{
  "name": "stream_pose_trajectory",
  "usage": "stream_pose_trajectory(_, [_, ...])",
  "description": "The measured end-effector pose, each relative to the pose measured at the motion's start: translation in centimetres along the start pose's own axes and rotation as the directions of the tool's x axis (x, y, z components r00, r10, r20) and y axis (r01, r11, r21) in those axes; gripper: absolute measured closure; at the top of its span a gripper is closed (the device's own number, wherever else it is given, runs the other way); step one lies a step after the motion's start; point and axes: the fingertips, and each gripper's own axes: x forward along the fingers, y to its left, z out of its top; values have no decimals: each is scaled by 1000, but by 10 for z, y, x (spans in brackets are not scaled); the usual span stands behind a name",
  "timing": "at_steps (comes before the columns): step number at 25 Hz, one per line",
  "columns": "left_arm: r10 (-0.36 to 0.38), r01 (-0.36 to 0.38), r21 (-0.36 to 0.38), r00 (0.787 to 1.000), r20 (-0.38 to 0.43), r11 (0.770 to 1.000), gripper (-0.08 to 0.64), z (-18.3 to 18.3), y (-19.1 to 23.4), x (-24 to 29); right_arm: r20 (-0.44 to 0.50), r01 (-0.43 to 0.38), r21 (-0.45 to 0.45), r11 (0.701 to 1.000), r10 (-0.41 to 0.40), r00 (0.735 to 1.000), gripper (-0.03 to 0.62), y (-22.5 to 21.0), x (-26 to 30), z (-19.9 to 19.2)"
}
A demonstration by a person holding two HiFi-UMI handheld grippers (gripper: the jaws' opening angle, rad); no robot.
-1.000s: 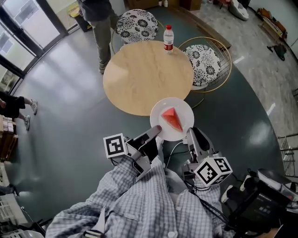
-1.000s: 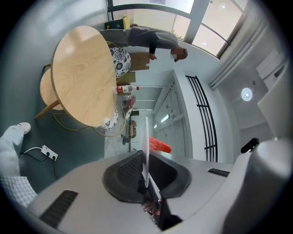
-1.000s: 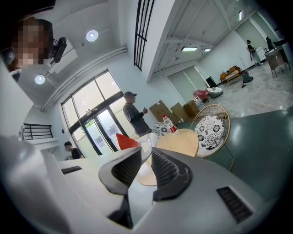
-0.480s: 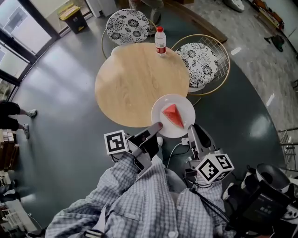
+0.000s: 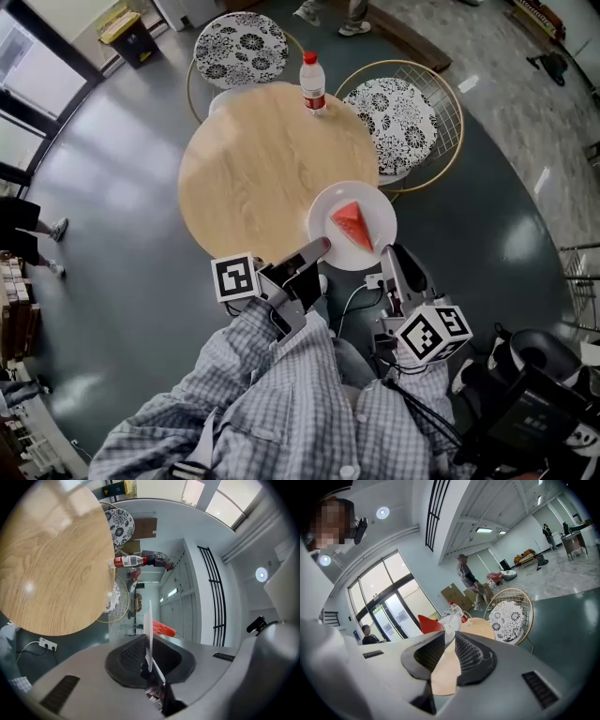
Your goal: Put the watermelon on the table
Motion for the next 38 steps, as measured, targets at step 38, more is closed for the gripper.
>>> stream_pose_trajectory(38, [131,-148,-112,980,-149,983,525,88,132,78,-145,195,149,970,-173,974,522,-112,120,-42])
